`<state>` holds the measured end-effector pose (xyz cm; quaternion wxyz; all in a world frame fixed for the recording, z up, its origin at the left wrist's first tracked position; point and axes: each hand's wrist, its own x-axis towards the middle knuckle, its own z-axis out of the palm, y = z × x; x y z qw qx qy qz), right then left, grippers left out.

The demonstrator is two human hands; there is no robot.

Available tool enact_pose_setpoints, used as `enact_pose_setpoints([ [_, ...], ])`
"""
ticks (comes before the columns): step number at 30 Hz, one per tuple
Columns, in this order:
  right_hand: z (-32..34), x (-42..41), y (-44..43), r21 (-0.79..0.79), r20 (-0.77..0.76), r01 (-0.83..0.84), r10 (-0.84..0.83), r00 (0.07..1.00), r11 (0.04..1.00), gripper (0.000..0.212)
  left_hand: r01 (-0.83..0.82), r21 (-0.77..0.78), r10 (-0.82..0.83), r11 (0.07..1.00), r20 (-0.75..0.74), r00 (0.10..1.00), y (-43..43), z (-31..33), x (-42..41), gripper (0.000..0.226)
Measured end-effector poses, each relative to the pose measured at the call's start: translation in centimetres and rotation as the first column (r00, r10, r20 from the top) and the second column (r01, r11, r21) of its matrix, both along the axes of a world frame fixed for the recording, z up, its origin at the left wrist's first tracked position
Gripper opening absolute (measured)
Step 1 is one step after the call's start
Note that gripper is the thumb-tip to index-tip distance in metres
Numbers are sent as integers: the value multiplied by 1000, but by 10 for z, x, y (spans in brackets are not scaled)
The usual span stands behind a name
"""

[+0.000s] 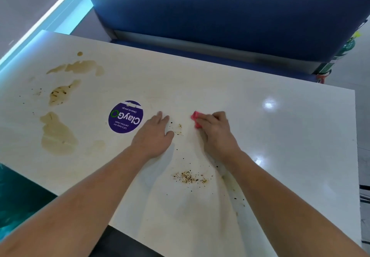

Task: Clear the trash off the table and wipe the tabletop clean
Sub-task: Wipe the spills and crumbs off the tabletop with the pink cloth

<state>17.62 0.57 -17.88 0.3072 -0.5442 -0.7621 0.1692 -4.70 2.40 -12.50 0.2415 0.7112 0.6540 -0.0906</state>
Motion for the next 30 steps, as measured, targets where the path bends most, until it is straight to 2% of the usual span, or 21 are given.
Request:
enact_pose_setpoints([
  [2,-1,3,-16,30,33,-110,109,993,993,25,-19,8,19,1000,-7,1000,2,0,2,63],
  [4,2,22,-20,48,9,-95,95,995,994,22,-13,-3,12,1000,-15,1000,9,5,4,60],
  [7,2,47,0,25,-37,68,-67,997,997,22,5,-38,-6,999,-27,1000,15,12,5,58],
  [10,2,31,19,-51,-137,231,-236,962,972,25,8,-49,-10,999,-34,999,15,18,7,56],
  [11,3,19,17,-54,-139,214,-220,966,975,27,10,-49,-11,999,-34,999,15,19,8,56],
  [15,0,7,-10,42,-67,-49,52,996,998,22,13,-41,-14,999,-31,999,15,21,5,55],
  [17,0,31,-16,70,-94,-43,50,994,997,20,4,-55,-5,998,-18,1000,17,21,1,55],
  [20,-4,84,-14,53,-56,128,-125,991,990,26,-46,-72,48,996,27,998,21,23,-2,47],
  [23,-13,135,-24,-69,-77,355,-360,930,932,37,-137,87,125,987,129,984,17,21,6,34],
  [25,-17,147,-43,-86,-63,462,-467,882,883,41,-70,238,42,969,121,992,7,19,24,41],
  [27,-16,143,-58,-60,-85,514,-517,852,856,38,101,311,-153,945,147,977,-5,18,53,48],
  [30,-7,133,-71,-92,-93,461,-469,878,882,37,283,228,-326,932,175,929,-26,9,106,53],
])
